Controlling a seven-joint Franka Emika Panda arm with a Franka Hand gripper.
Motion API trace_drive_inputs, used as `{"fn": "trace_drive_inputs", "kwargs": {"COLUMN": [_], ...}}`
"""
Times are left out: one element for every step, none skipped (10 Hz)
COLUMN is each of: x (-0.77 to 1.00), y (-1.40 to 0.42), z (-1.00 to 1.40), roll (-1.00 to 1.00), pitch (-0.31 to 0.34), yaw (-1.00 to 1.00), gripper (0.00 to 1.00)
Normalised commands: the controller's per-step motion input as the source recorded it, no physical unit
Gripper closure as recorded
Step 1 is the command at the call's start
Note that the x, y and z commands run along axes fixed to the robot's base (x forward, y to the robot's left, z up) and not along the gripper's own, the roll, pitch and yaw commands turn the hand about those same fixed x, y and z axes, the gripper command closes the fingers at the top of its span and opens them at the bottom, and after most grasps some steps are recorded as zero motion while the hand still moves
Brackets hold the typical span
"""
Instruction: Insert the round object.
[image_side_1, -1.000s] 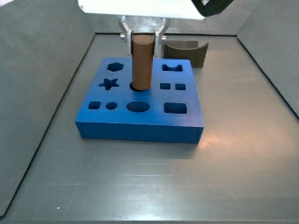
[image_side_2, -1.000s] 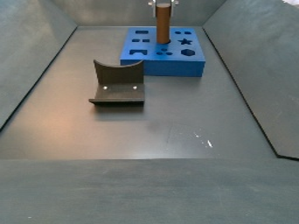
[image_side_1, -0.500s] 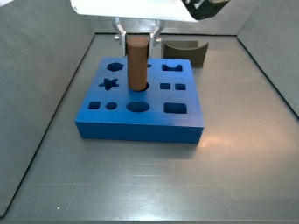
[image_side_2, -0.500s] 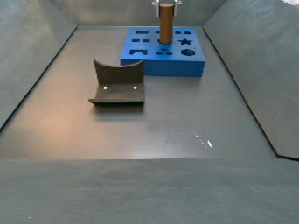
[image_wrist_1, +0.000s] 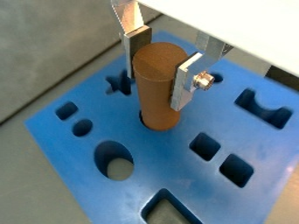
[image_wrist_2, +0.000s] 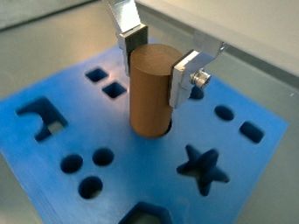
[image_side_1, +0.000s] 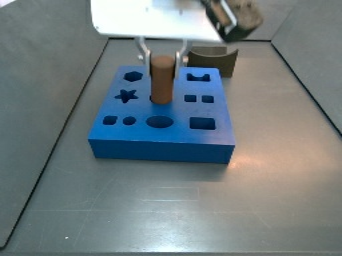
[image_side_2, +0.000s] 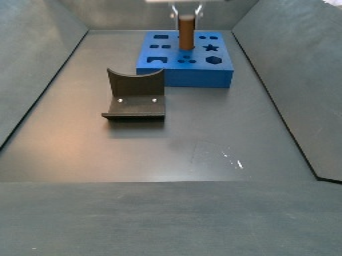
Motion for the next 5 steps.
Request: {"fn": "trace_drive_inputs", "kwargs": {"x": [0.01,0.03,-0.01,0.0,0.0], "y": [0.12,0.08,0.04,0.0,0.0], "z": [-0.48,-0.23,-0.1,0.0,0.0], "roll": [0.25,0.03,0.0,0.0,0.0], "pitch": [0.06,0.021,-0.003,0.004,0.0], "yaw": [0.05,0.01,0.0,0.0,0.0], "gripper": [1.0,1.0,1.0,1.0,1.0]}}
